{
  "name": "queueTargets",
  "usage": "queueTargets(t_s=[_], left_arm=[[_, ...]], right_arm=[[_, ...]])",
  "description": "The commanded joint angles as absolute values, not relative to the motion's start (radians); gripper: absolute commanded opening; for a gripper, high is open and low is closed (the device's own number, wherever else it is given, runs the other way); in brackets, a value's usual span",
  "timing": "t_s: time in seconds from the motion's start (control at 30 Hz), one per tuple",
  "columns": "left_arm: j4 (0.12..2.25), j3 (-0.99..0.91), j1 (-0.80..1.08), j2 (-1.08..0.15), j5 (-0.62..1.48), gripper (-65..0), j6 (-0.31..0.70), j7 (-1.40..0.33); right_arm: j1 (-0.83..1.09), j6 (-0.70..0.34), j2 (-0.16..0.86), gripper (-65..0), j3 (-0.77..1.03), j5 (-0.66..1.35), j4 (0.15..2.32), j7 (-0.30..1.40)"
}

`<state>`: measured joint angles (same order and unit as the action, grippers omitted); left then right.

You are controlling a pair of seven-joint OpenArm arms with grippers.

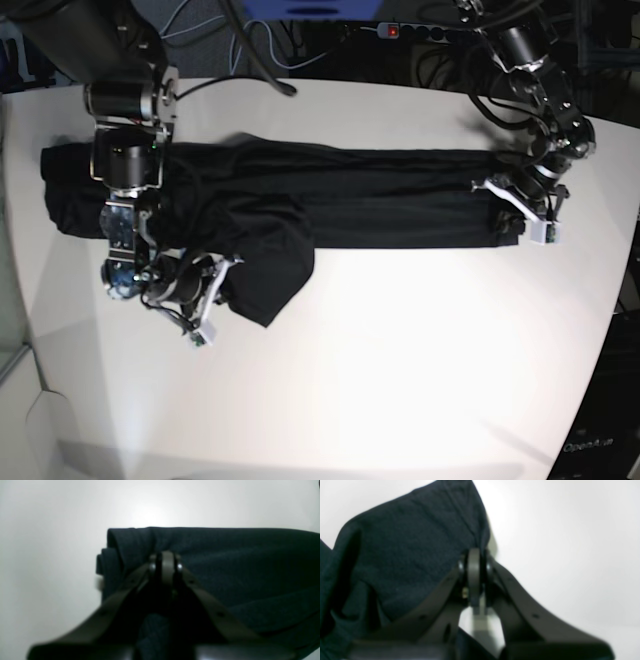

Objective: Fold the T-shirt properly
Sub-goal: 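Grasp the hanging black sleeve cuff with the right gripper and lift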

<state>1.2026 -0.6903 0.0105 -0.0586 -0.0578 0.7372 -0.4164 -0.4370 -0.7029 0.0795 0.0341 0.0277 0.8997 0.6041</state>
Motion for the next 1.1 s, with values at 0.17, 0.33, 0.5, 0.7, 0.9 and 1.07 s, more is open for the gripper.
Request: queueTargets(t_s=[0.17,0.33,0.5,0.7,0.9,1.07], left_arm=[[1.179,-0.69,0.047,-0.059,-0.211,-62.4,0.698,-0.605],[1.179,-0.69,0.047,-0.059,-0.211,-62.4,0.698,-0.605],[1.179,-0.687,0.044,-0.059,-0.211,-62.4,0.698,-0.605],[1.179,-0.685,0.039,-0.077,-0.211,-62.4,0.698,-0.607],[1.179,-0.685,0.042,-0.081,-0.211,-62.4,0.698,-0.607],[1.179,-0.685,0.039,-0.071,-0.288,-62.4,0.698,-0.598]], right_arm=[[-0.464,-0.698,0.044,-64.4,0.018,0.038,1.072,0.711],[-0.394,-0.698,-0.015,-64.4,0.005,0.039,1.32,0.832],[-0.289,-0.698,-0.035,-64.4,-0.09,0.039,1.584,0.929],[-0.177,-0.698,-0.035,-64.4,-0.214,0.039,1.81,1.023],[-0.14,-0.698,-0.05,-64.4,-0.371,0.039,1.919,1.106],[-0.137,-0.698,-0.104,-64.4,-0.458,0.039,1.925,1.125]])
